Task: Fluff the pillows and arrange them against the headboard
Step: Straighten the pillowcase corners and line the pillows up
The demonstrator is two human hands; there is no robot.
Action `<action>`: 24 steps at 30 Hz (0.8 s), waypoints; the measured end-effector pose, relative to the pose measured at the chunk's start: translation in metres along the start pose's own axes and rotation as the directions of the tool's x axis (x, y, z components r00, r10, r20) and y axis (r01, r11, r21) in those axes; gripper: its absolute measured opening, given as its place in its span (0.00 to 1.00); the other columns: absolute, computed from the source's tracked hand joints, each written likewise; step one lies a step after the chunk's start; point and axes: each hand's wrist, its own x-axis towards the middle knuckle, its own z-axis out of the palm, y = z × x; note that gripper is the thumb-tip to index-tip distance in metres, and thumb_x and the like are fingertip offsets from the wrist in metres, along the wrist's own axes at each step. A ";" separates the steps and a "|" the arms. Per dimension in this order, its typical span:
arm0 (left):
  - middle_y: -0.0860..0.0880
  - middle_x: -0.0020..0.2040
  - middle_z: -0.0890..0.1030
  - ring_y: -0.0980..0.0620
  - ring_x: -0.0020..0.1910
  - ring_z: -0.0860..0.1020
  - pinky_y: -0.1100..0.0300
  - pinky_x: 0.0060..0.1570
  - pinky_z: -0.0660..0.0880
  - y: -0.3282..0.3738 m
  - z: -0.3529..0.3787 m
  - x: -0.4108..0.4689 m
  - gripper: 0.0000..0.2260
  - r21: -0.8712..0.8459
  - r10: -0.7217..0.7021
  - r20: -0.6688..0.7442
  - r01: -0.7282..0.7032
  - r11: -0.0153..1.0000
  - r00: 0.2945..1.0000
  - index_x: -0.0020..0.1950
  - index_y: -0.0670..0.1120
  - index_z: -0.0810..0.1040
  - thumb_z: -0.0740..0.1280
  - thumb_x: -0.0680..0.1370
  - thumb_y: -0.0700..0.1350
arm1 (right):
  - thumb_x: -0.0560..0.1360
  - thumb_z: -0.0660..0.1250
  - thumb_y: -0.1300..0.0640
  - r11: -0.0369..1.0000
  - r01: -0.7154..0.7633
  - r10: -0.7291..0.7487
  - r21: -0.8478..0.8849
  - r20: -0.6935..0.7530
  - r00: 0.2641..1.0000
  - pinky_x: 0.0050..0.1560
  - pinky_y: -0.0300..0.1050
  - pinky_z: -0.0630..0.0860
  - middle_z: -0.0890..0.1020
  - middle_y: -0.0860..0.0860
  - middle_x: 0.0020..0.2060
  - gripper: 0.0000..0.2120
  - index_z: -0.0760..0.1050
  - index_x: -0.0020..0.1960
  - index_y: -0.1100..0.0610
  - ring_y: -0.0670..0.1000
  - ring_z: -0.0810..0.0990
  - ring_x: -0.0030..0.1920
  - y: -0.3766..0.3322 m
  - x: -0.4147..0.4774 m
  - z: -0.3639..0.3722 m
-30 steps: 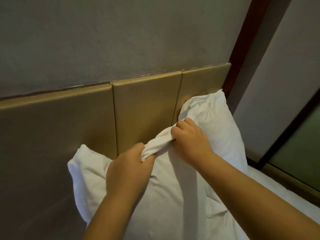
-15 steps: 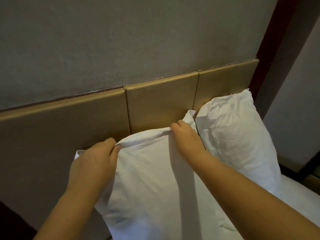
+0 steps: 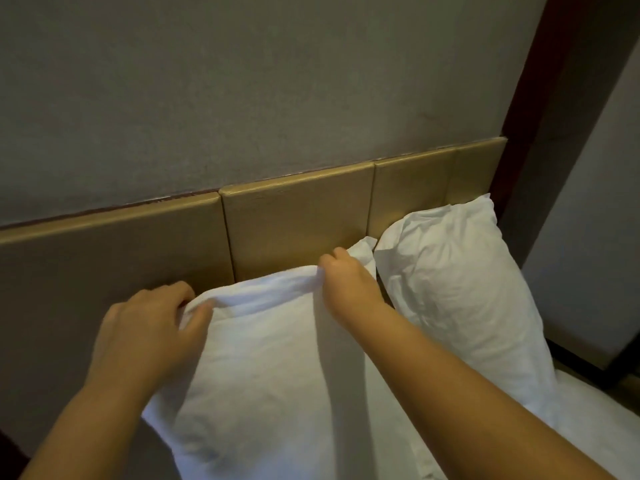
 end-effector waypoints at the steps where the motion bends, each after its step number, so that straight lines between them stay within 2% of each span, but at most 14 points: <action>1: 0.57 0.35 0.74 0.58 0.34 0.71 0.61 0.37 0.66 -0.006 -0.006 0.003 0.05 0.043 -0.003 0.071 0.000 0.999 0.997 0.44 0.56 0.74 0.63 0.78 0.54 | 0.75 0.67 0.60 0.999 0.044 -0.044 -0.001 0.005 0.999 0.52 0.50 0.76 0.73 0.56 0.59 0.16 0.70 0.61 0.58 0.57 0.77 0.54 -0.006 0.000 0.002; 3: 0.58 0.37 0.74 0.59 0.35 0.71 0.64 0.36 0.63 -0.019 -0.016 0.006 0.03 0.150 0.007 0.207 -0.039 0.988 0.978 0.46 0.57 0.73 0.62 0.78 0.54 | 0.75 0.66 0.58 0.985 0.172 -0.173 0.027 0.015 0.985 0.51 0.50 0.77 0.74 0.55 0.58 0.16 0.70 0.62 0.56 0.57 0.78 0.53 -0.029 -0.004 0.009; 5: 0.58 0.39 0.75 0.60 0.36 0.72 0.64 0.38 0.63 -0.026 -0.022 0.006 0.03 0.219 0.020 0.311 -0.092 0.971 0.950 0.48 0.58 0.70 0.61 0.77 0.55 | 0.75 0.65 0.55 0.955 0.281 -0.287 0.091 0.064 0.956 0.52 0.51 0.78 0.74 0.54 0.59 0.18 0.69 0.64 0.54 0.57 0.77 0.53 -0.061 -0.010 0.018; 8: 0.57 0.37 0.74 0.61 0.36 0.71 0.62 0.40 0.62 -0.026 -0.024 0.007 0.06 0.304 0.039 0.324 -0.142 0.942 0.945 0.41 0.58 0.64 0.60 0.76 0.56 | 0.76 0.64 0.52 0.913 0.355 -0.384 0.199 0.134 0.913 0.53 0.54 0.76 0.74 0.56 0.58 0.19 0.68 0.64 0.55 0.58 0.76 0.54 -0.109 -0.019 0.034; 11: 0.57 0.39 0.73 0.60 0.40 0.71 0.61 0.45 0.63 -0.029 -0.019 0.005 0.09 0.380 0.084 0.308 -0.203 0.903 0.948 0.39 0.57 0.63 0.57 0.77 0.57 | 0.77 0.64 0.54 0.923 0.300 -0.348 0.239 0.191 0.918 0.52 0.52 0.75 0.73 0.57 0.57 0.16 0.68 0.62 0.57 0.59 0.77 0.53 -0.133 -0.020 0.050; 14: 0.57 0.41 0.76 0.60 0.44 0.76 0.62 0.50 0.69 -0.043 -0.017 0.000 0.05 0.395 0.041 0.326 -0.176 0.902 0.945 0.46 0.59 0.66 0.55 0.80 0.57 | 0.77 0.66 0.59 0.949 0.256 -0.298 0.183 0.268 0.916 0.53 0.52 0.76 0.72 0.57 0.54 0.12 0.73 0.60 0.58 0.59 0.77 0.50 -0.140 -0.016 0.052; 17: 0.55 0.39 0.78 0.56 0.39 0.78 0.62 0.40 0.76 -0.062 -0.022 -0.007 0.03 0.353 0.015 0.202 -0.087 0.931 0.979 0.52 0.58 0.68 0.61 0.79 0.54 | 0.76 0.67 0.61 0.941 0.290 -0.318 0.175 0.166 0.933 0.55 0.51 0.76 0.71 0.57 0.55 0.12 0.74 0.59 0.59 0.59 0.77 0.51 -0.149 -0.016 0.043; 19: 0.53 0.37 0.78 0.53 0.34 0.78 0.60 0.31 0.74 -0.067 -0.026 -0.010 0.06 0.319 0.020 0.063 -0.039 0.947 0.998 0.51 0.55 0.71 0.66 0.77 0.51 | 0.76 0.67 0.62 0.929 0.328 -0.341 0.172 0.052 0.939 0.54 0.48 0.75 0.71 0.56 0.55 0.12 0.74 0.59 0.59 0.57 0.77 0.50 -0.156 -0.017 0.040; 22: 0.53 0.40 0.77 0.53 0.36 0.78 0.62 0.30 0.69 -0.059 -0.025 -0.016 0.04 0.307 -0.052 0.024 0.042 0.951 0.998 0.52 0.54 0.70 0.63 0.79 0.49 | 0.76 0.69 0.60 0.926 0.333 -0.348 0.179 0.057 0.936 0.55 0.47 0.75 0.71 0.56 0.58 0.15 0.73 0.62 0.57 0.56 0.77 0.53 -0.156 -0.021 0.047; 24: 0.53 0.40 0.74 0.54 0.33 0.75 0.62 0.28 0.67 -0.051 -0.021 -0.021 0.01 0.266 -0.104 0.001 0.100 0.959 0.995 0.49 0.53 0.68 0.60 0.80 0.48 | 0.75 0.70 0.58 0.922 0.319 -0.340 0.220 0.062 0.939 0.58 0.48 0.76 0.70 0.54 0.62 0.19 0.71 0.65 0.53 0.57 0.76 0.57 -0.148 -0.029 0.057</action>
